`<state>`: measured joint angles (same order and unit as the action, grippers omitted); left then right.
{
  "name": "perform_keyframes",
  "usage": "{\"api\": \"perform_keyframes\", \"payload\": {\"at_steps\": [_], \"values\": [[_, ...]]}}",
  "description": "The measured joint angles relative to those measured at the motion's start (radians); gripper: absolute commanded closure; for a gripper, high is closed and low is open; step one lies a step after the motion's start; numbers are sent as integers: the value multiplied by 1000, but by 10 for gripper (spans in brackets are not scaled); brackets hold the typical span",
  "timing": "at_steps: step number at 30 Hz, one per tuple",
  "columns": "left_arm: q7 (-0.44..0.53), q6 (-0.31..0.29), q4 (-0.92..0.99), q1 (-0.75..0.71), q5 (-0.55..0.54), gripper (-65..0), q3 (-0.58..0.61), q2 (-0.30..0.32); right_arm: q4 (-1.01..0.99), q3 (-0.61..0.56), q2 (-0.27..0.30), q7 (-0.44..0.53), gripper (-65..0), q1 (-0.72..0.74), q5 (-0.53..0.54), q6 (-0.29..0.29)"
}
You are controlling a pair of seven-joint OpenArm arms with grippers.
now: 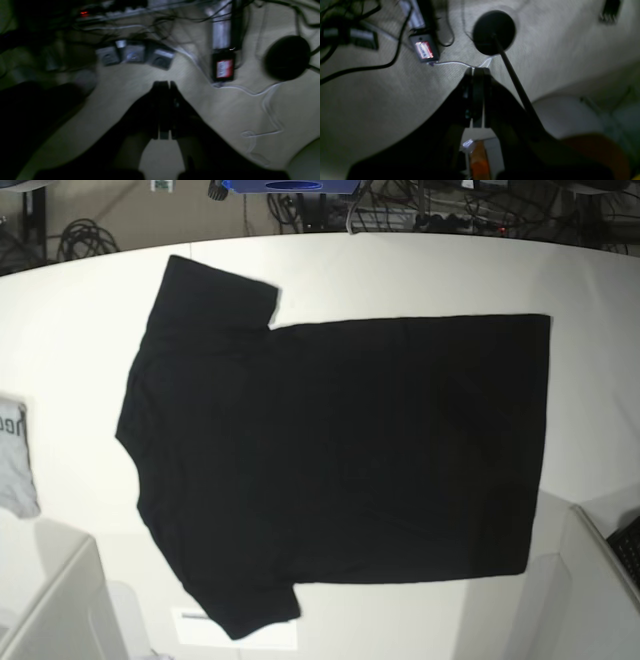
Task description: Fold the T-shirt properly
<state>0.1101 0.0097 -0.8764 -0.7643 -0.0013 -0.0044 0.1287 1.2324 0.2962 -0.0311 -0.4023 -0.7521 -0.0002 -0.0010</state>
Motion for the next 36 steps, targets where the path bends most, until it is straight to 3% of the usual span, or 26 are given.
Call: {"api": "perform_keyframes", "payload": {"at_steps": [7, 10, 15, 19, 25, 26, 28, 30, 32, 36], "values": [[8, -15, -309, -191, -23, 0, 6, 3, 338, 125, -55, -21, 0, -122, 0, 0], [8, -9, -426, -253, -173, 0, 5, 41, 495, 169, -97, -32, 0, -168, 6, -1], [8, 9, -578, -355, -386, 0, -1, 157, 731, 186, -102, -26, 0, -217, 48, -3], [21, -2, -715, -423, -401, 0, -3, 185, 774, 192, -102, -29, 0, -195, 160, 0], [121, -2, -871, -535, -401, 0, -119, 182, 776, 198, -100, -17, 0, -131, 177, 0], [146, -2, -889, -525, -401, 0, -142, 182, 774, 199, -100, -1, 0, -118, 176, 21], [218, -4, -917, -513, -401, 0, -195, 184, 774, 198, -99, 28, 0, -82, 173, 120], [228, -9, -925, -517, -404, 0, -238, 182, 773, 191, -100, 23, 0, -27, 173, 204], [200, 2, -949, -526, -416, 0, -274, 178, 775, 190, -102, 16, 0, 29, 176, 244], [229, -9, -1035, -518, -412, 0, -366, 128, 766, 196, -102, -137, 0, 102, 231, 313]]}}
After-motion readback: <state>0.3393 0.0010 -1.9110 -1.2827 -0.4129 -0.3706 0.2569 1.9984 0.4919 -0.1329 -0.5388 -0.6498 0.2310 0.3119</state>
